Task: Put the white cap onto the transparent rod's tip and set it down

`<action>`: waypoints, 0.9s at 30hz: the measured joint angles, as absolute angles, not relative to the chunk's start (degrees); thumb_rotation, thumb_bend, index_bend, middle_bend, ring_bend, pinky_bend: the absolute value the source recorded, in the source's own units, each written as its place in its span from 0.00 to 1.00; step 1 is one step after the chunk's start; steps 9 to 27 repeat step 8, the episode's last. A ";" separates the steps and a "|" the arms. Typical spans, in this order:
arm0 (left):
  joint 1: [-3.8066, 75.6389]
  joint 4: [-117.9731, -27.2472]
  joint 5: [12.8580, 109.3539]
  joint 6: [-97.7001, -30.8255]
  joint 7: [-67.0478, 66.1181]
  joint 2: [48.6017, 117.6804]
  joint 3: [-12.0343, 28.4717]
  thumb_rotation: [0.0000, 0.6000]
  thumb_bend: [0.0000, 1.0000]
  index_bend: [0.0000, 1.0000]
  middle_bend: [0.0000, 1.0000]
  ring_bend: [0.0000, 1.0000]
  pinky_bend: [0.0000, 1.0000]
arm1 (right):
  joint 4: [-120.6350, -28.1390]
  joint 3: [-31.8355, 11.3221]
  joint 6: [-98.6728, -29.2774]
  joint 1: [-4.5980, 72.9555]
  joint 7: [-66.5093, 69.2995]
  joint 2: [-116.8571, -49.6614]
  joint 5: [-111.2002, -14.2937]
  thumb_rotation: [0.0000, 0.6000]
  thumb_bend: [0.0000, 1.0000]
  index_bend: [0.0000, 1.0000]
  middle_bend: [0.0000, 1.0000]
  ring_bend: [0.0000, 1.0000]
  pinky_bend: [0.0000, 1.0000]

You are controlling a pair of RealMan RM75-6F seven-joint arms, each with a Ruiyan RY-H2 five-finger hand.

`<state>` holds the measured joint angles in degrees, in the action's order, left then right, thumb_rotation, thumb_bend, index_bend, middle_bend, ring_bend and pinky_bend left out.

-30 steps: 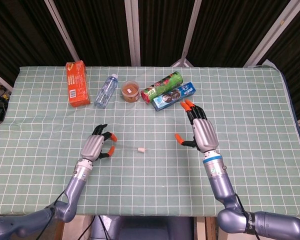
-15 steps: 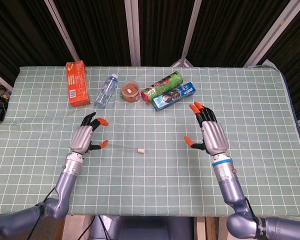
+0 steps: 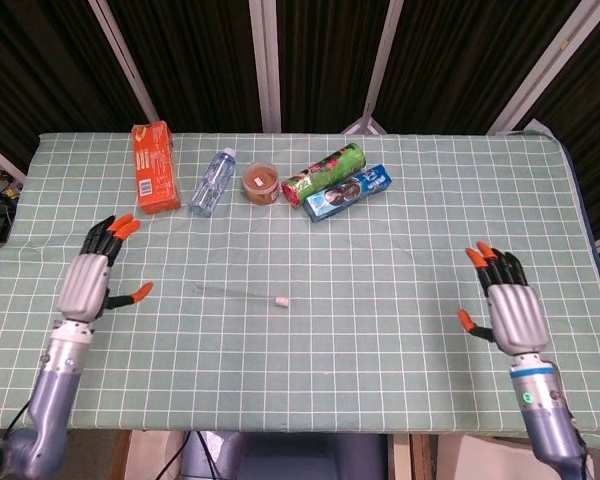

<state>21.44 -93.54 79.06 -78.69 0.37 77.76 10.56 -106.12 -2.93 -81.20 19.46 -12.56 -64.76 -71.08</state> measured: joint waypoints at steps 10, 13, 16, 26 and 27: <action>11.79 -95.68 84.99 -87.60 0.14 70.47 2.26 1.00 0.27 0.09 0.06 0.00 0.00 | -101.78 1.40 -86.66 11.91 -7.11 -63.02 -74.70 1.00 0.34 0.00 0.00 0.00 0.00; 11.79 -95.68 84.99 -87.60 0.14 70.47 2.26 1.00 0.27 0.09 0.06 0.00 0.00 | -101.78 1.40 -86.66 11.91 -7.11 -63.02 -74.70 1.00 0.34 0.00 0.00 0.00 0.00; 11.79 -95.68 84.99 -87.60 0.14 70.47 2.26 1.00 0.27 0.09 0.06 0.00 0.00 | -101.78 1.40 -86.66 11.91 -7.11 -63.02 -74.70 1.00 0.34 0.00 0.00 0.00 0.00; 11.79 -95.68 84.99 -87.60 0.14 70.47 2.26 1.00 0.27 0.09 0.06 0.00 0.00 | -101.78 1.40 -86.66 11.91 -7.11 -63.02 -74.70 1.00 0.34 0.00 0.00 0.00 0.00; 11.79 -95.68 84.99 -87.60 0.14 70.47 2.26 1.00 0.27 0.09 0.06 0.00 0.00 | -101.78 1.40 -86.66 11.91 -7.11 -63.02 -74.70 1.00 0.34 0.00 0.00 0.00 0.00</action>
